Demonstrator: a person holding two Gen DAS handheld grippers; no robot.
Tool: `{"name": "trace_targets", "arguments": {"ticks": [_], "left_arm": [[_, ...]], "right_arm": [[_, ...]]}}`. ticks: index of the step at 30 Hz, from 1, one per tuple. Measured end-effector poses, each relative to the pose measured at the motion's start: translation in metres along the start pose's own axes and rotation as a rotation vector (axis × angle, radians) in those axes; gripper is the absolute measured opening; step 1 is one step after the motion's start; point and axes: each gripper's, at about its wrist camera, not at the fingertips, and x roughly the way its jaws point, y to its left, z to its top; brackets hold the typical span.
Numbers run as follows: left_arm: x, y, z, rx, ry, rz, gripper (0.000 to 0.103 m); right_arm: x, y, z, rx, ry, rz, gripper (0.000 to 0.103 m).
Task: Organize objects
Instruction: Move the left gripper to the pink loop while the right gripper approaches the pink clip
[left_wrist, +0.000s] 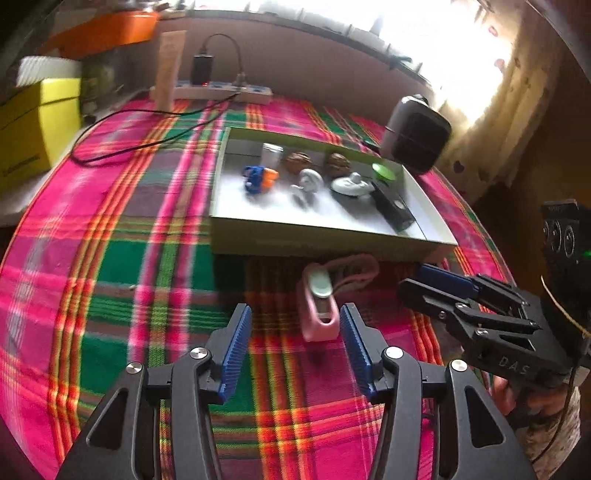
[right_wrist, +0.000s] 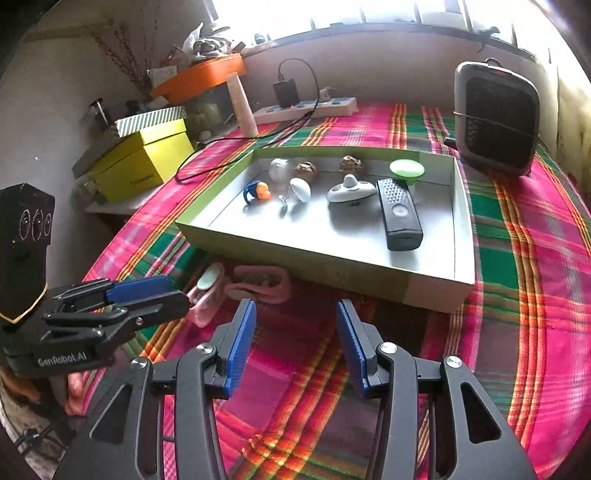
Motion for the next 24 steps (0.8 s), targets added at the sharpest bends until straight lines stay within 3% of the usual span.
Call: {"name": "trace_targets", "arguments": {"ticks": [12,15,24], "left_arm": [[0.011,0.000,0.002,-0.019,0.006,0.038,0.048],[0.011,0.006,0.002,-0.032,0.000,0.048,0.042],[0.007,0.026,0.004,-0.082,-0.024,0.070,0.040]], "right_arm": [[0.007,0.005,0.005,-0.010,0.011,0.057,0.047],[0.010,0.007,0.008,-0.009,0.014,0.079,0.047],[0.022,0.018,0.012,-0.032,0.041,0.116,0.047]]}}
